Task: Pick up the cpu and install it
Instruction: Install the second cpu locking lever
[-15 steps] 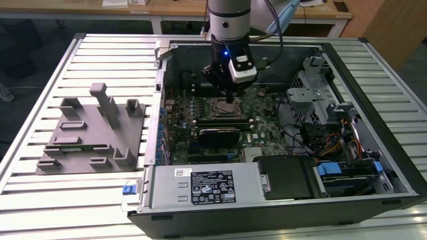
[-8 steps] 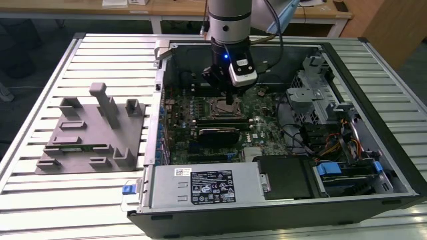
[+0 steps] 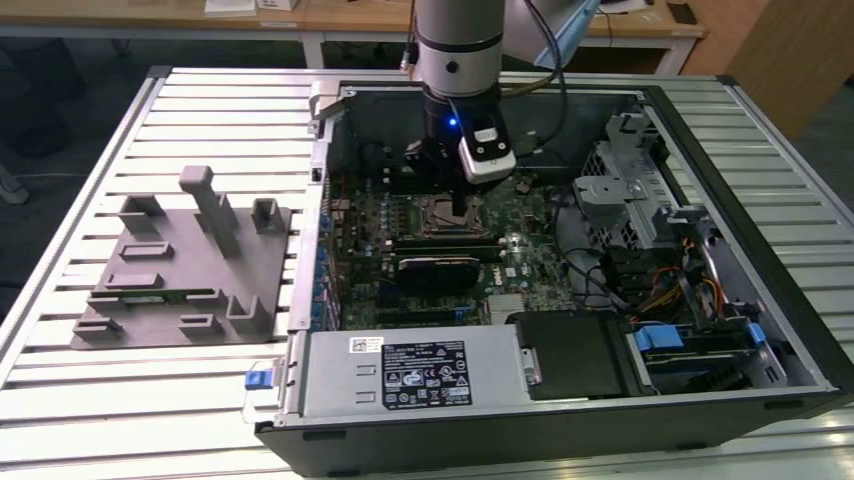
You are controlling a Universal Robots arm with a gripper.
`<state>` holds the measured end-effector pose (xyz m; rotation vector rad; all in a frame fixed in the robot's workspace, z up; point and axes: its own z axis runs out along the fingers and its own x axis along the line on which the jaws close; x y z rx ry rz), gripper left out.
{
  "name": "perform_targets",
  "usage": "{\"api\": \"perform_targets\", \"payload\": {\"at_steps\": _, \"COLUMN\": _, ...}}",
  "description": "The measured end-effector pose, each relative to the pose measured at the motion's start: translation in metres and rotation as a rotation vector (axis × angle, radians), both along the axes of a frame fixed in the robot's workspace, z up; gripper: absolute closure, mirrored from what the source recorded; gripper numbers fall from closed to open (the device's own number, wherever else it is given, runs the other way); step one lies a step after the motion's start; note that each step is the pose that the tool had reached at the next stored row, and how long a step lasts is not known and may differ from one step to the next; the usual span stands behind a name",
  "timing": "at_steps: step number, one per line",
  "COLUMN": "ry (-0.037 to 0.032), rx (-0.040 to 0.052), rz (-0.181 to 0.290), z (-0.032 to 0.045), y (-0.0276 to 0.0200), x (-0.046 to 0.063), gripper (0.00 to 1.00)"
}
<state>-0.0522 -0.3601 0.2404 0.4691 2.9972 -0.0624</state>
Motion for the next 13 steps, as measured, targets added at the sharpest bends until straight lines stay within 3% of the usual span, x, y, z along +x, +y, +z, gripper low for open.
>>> {"api": "perform_targets", "payload": {"at_steps": 8, "ry": 0.0001, "rx": 0.0036, "rz": 0.071, "z": -0.0052, "y": -0.0017, "x": -0.0053, "gripper": 0.89}}
{"api": "perform_targets", "payload": {"at_steps": 13, "ry": -0.0002, "rx": 0.0115, "rz": 0.086, "z": -0.0065, "y": -0.0069, "x": -0.0080, "gripper": 0.89}}
